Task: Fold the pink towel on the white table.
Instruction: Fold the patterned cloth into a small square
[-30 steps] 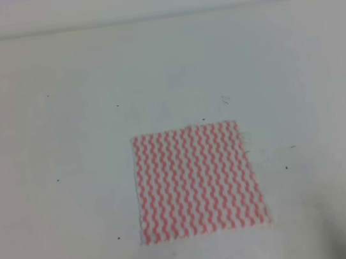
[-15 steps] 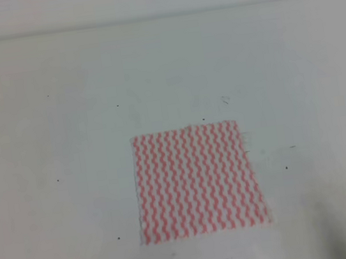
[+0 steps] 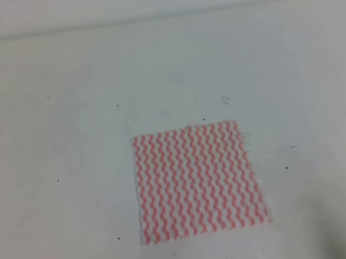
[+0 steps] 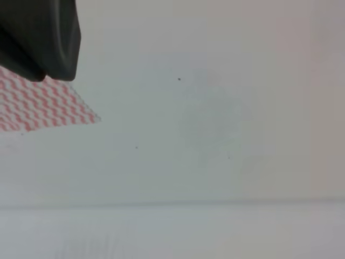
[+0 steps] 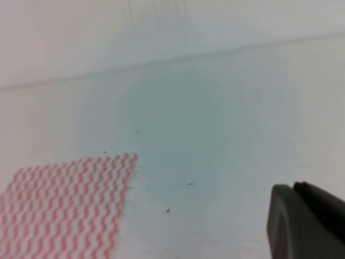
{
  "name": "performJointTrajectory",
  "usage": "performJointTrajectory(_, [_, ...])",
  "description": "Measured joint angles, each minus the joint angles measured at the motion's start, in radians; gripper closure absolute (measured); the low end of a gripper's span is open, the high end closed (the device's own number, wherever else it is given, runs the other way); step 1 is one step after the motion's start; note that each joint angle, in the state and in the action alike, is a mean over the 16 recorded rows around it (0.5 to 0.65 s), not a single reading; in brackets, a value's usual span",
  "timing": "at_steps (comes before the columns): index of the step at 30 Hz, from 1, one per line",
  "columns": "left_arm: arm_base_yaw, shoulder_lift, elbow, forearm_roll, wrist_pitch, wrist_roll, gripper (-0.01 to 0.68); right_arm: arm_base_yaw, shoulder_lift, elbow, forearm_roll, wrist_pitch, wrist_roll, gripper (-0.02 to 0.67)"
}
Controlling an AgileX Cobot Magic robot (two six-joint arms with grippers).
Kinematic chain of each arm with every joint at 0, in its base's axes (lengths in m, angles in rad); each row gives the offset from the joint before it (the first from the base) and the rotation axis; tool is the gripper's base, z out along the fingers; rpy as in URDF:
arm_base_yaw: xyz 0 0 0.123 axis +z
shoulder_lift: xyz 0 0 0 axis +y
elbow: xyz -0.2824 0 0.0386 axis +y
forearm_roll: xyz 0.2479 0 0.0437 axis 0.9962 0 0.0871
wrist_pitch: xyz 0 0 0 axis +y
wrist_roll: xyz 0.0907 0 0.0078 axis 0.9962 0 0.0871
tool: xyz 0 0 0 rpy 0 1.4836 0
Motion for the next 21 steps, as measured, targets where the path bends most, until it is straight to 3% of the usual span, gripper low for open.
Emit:
performJointTrajectory(13, [0.000,-0.003,0.003,-0.283,-0.215,-0.010,0.674,0.000,0.000,-0.002,0.442,-0.124,0.001,0.667])
performJointTrajectory(21, [0.000,-0.003,0.004,-0.379,-0.255,-0.014,0.674,0.000,-0.003,0.002,0.581,-0.141,-0.007,0.667])
